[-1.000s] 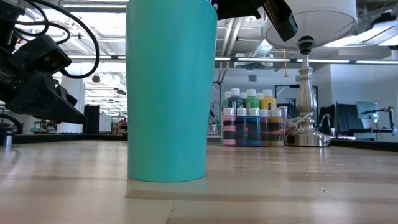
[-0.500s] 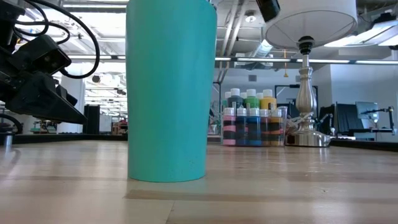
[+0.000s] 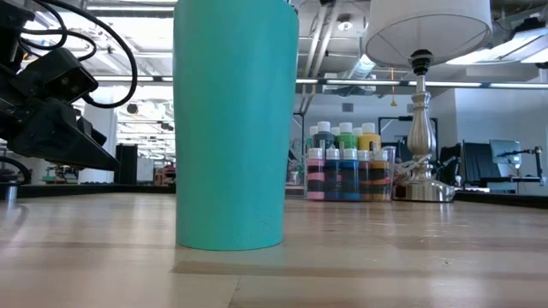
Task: Pick & Place Paint Supplies
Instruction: Return to Home Position
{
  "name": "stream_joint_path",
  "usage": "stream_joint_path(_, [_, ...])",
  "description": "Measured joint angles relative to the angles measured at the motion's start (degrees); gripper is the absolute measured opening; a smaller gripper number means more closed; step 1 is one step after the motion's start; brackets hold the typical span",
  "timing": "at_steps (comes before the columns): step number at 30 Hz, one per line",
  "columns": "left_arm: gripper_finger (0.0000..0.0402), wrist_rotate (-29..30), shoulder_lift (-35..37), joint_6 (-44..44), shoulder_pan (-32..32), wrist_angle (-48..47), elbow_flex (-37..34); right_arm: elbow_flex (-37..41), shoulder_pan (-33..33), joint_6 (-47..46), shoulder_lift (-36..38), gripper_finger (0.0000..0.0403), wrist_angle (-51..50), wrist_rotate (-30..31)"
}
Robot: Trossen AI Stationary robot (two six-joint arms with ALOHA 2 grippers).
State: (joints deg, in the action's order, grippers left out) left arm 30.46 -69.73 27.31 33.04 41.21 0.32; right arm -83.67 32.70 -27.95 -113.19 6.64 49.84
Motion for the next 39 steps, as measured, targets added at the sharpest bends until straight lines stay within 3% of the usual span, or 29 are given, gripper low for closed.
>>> stream_joint_path(9, [0.0000,-0.06,0.00,0.15,0.43,-0.02,0.00,-3.81,-1.33,9.74,0.07,0.0000,-0.40,-1.40])
stream_joint_path(11, [0.0000,-0.22,0.00,0.31,0.66,-0.02,0.00,-4.77,-2.24,14.16,0.07,0.0000,-0.22,-5.84])
stream_joint_path(15, [0.0000,-0.22,0.00,0.59,0.67,0.11,-0.01,-5.59,-4.38,22.85,0.07,0.0000,2.98,-20.95])
stream_joint_path(18, [0.0000,0.12,0.00,0.59,0.67,0.13,-0.02,-5.03,-5.72,23.87,0.10,0.0000,4.01,-23.29])
stream_joint_path(23, [0.0000,2.97,0.00,0.15,0.66,0.20,0.00,-0.61,-8.82,25.44,0.89,0.0000,3.59,-22.23])
stream_joint_path(27, [0.0000,6.04,-0.02,-0.31,0.56,0.39,0.00,3.68,-12.14,29.08,6.97,0.0000,8.87,-23.43])
stream_joint_path(33, [0.0000,8.43,-0.02,-3.32,-2.81,2.46,0.00,16.25,-20.69,29.61,10.82,0.0000,25.81,-41.67])
stream_joint_path(39, [0.0000,7.71,-0.02,-6.73,-8.69,5.73,0.00,25.89,-28.48,30.25,17.49,0.0000,30.39,-44.33])
